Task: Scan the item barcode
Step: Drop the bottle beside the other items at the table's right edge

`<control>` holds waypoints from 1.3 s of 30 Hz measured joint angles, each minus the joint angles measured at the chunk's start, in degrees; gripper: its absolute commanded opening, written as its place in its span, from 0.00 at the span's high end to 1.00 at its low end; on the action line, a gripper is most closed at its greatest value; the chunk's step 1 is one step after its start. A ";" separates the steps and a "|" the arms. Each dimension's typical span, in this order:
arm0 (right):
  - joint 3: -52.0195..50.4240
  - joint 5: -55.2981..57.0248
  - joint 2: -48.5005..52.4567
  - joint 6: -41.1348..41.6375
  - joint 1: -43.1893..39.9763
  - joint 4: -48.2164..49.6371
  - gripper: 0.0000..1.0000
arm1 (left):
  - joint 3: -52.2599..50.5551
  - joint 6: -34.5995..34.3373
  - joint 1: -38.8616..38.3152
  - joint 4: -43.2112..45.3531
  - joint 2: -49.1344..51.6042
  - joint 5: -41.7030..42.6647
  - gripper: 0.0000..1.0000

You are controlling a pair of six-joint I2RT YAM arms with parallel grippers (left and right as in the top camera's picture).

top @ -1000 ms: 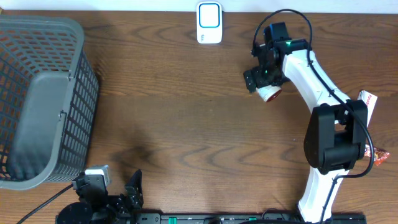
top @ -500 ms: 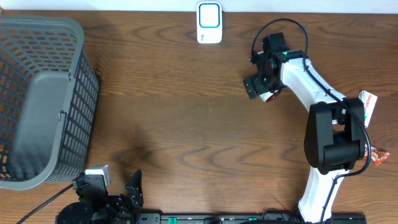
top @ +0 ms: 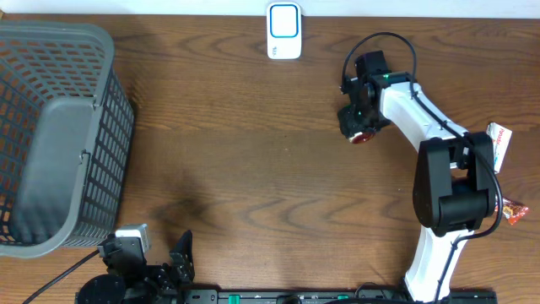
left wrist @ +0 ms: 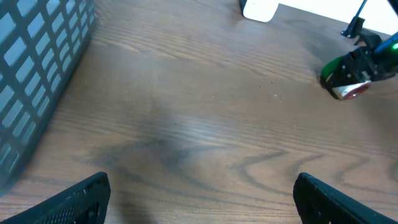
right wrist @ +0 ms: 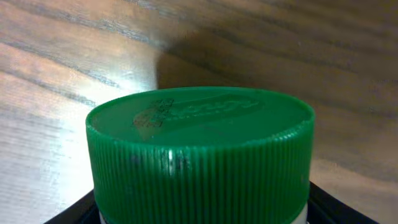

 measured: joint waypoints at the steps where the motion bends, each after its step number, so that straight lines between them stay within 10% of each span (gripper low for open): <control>1: 1.27 -0.09 0.00 0.79 -0.26 -1.81 0.37 | 0.00 0.00 0.00 0.02 0.00 0.00 0.06; 15: 19.78 6.25 -10.93 7.52 -17.79 -18.14 0.37 | 0.00 0.00 0.00 0.00 0.00 0.00 0.06; 28: -2.14 8.96 -9.94 12.66 -45.88 -2.03 0.35 | 0.00 0.00 0.00 0.00 0.00 0.00 0.06; 39: -13.05 8.96 -9.86 15.39 -49.16 7.74 0.01 | 0.00 0.00 0.00 0.02 0.00 0.00 0.06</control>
